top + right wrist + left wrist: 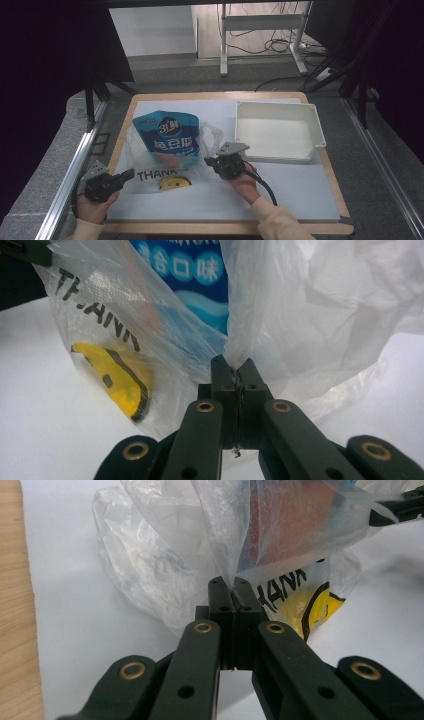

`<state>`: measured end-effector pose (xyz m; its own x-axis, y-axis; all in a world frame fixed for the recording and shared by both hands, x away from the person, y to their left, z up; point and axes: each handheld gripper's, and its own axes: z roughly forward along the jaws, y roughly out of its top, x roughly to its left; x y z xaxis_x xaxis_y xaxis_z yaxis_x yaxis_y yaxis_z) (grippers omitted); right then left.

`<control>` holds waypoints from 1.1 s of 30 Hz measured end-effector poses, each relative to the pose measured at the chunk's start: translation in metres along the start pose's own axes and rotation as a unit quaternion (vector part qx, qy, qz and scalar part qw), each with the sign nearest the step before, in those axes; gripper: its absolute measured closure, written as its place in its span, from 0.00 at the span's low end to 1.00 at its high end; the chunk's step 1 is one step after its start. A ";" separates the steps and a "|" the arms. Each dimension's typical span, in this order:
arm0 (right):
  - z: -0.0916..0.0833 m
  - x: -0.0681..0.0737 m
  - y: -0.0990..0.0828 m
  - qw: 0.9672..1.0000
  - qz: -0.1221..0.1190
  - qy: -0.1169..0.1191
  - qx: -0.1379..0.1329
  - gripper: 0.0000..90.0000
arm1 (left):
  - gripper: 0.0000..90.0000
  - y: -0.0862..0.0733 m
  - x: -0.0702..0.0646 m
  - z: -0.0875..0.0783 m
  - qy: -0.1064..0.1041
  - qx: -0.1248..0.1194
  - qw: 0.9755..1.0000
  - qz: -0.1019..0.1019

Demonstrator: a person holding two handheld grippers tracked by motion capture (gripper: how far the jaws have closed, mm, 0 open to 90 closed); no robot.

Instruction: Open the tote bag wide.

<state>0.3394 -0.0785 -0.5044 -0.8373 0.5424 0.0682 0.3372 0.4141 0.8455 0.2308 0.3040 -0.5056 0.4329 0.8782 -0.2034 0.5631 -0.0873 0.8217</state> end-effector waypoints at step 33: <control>0.023 0.000 -0.027 0.997 0.013 0.013 0.078 0.98 | 1.00 -0.024 0.001 0.025 -0.005 0.070 0.998 0.002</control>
<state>0.3404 -0.0729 -0.5393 -0.8377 0.5362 0.1038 0.4195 0.5099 0.7510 0.2357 0.2950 -0.5386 0.4415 0.8732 -0.2063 0.6546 -0.1561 0.7397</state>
